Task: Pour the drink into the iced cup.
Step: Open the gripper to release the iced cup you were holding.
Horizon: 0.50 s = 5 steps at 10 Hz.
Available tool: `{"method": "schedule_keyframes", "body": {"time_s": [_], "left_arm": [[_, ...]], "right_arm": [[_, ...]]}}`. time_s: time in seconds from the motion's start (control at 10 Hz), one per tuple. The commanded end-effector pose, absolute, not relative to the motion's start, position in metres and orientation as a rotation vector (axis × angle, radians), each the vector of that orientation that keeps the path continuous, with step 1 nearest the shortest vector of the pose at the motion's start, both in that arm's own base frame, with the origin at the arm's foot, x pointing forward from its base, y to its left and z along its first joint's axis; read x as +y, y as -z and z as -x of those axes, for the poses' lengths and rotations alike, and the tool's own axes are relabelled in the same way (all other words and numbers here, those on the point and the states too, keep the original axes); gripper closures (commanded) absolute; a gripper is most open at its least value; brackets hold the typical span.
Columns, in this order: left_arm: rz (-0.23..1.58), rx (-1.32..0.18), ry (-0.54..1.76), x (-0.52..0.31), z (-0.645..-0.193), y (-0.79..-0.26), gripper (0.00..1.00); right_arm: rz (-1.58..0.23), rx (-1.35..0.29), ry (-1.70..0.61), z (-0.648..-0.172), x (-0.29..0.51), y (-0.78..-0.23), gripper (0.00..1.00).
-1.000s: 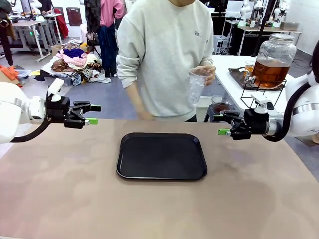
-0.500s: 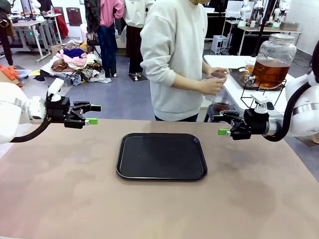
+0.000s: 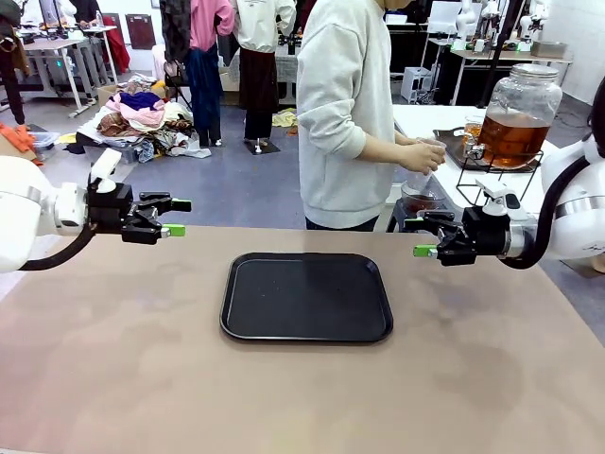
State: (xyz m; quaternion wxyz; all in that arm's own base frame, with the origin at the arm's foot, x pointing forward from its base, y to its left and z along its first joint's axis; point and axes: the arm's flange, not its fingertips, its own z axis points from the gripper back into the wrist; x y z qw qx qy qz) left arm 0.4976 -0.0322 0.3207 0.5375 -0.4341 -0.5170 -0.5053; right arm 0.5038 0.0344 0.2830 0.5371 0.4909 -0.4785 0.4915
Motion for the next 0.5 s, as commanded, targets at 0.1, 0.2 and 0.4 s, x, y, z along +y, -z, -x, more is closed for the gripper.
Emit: {"method": "schedule_keyframes", "body": {"time_s": [0.1, 0.2, 0.4], "left_arm": [[1.032, -1.241, 1.196, -0.0333, -0.4976, -0.3224, 0.0], [1.032, -1.241, 1.196, -0.0333, -0.4976, -0.3224, 0.0], [1.032, -1.241, 1.196, -0.0333, -0.4976, -0.3224, 0.0]], "right_arm": [[-1.16, -1.14, -1.171, -0.5062, 0.0369, -0.2851, 0.0], [-1.16, -1.14, -1.171, -0.5062, 0.0369, -0.2851, 0.0], [-1.16, -1.14, -1.171, -0.5062, 0.0369, -0.2851, 0.0]]}}
